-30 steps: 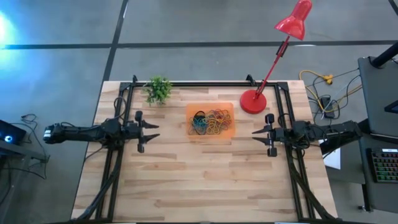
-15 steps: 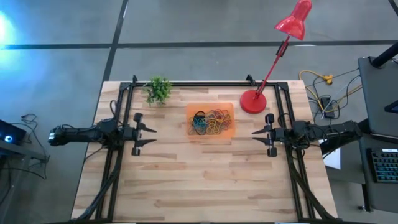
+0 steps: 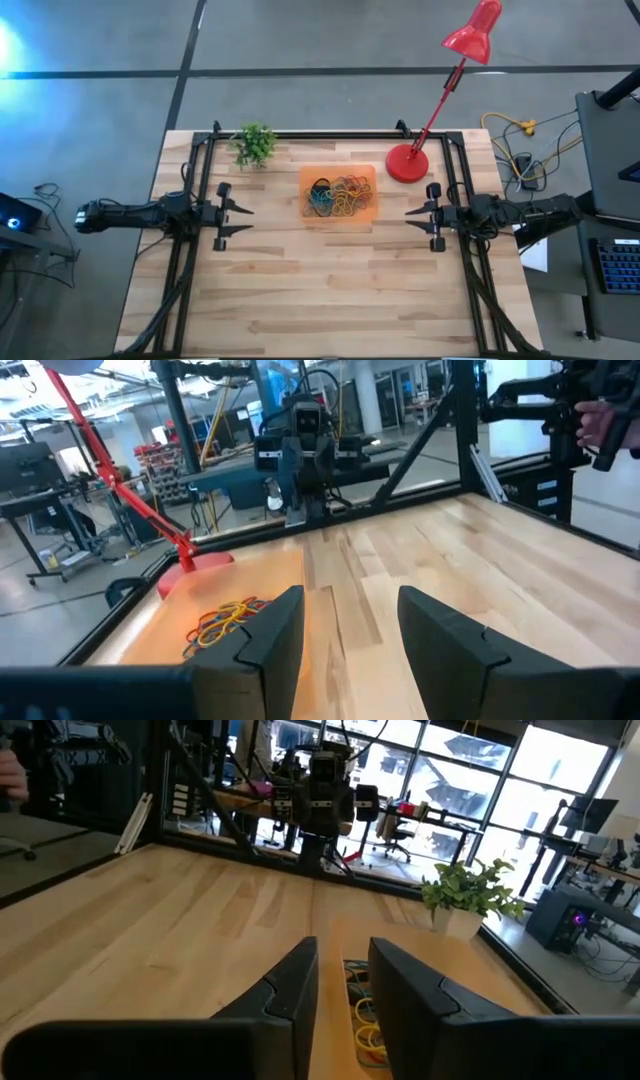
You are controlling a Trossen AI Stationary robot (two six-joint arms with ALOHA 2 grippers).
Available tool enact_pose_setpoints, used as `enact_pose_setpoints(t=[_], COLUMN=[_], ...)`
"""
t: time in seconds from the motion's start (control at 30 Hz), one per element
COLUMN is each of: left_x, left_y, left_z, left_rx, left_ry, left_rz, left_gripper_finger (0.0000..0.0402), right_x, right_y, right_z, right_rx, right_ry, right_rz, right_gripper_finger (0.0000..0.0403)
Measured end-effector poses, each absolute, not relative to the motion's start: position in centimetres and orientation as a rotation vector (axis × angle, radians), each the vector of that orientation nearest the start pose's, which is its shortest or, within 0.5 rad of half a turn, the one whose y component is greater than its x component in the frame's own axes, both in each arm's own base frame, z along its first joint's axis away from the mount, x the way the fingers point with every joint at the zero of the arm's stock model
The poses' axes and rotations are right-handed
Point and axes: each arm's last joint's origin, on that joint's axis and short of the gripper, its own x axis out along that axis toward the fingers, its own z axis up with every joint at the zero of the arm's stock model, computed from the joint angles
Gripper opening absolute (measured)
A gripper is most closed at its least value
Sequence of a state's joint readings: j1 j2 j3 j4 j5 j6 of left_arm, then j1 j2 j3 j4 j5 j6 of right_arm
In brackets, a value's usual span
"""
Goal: Pick and place rubber bands into bin
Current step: Return to Home Position
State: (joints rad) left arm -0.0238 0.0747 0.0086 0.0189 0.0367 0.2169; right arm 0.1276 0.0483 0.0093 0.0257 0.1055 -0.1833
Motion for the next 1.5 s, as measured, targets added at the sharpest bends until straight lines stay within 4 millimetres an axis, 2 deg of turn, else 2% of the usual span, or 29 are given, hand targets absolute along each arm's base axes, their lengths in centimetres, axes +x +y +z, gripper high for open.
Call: enact_pose_setpoints(t=[0.3,1.5], left_x=[10.32,10.39], left_y=[-0.36,-0.35], left_z=[16.18,16.18], left_rx=[0.216,0.217], left_ry=[0.049,0.051], left_rz=[-0.068,-0.064], left_gripper_finger=[0.0148,0.0148], right_x=[9.96,9.96], right_y=[0.97,0.97], right_z=[16.54,16.54], right_rx=[-0.185,-0.185], right_ry=[0.011,0.011], right_rz=[0.023,0.023], right_gripper_finger=[0.0069,0.0068])
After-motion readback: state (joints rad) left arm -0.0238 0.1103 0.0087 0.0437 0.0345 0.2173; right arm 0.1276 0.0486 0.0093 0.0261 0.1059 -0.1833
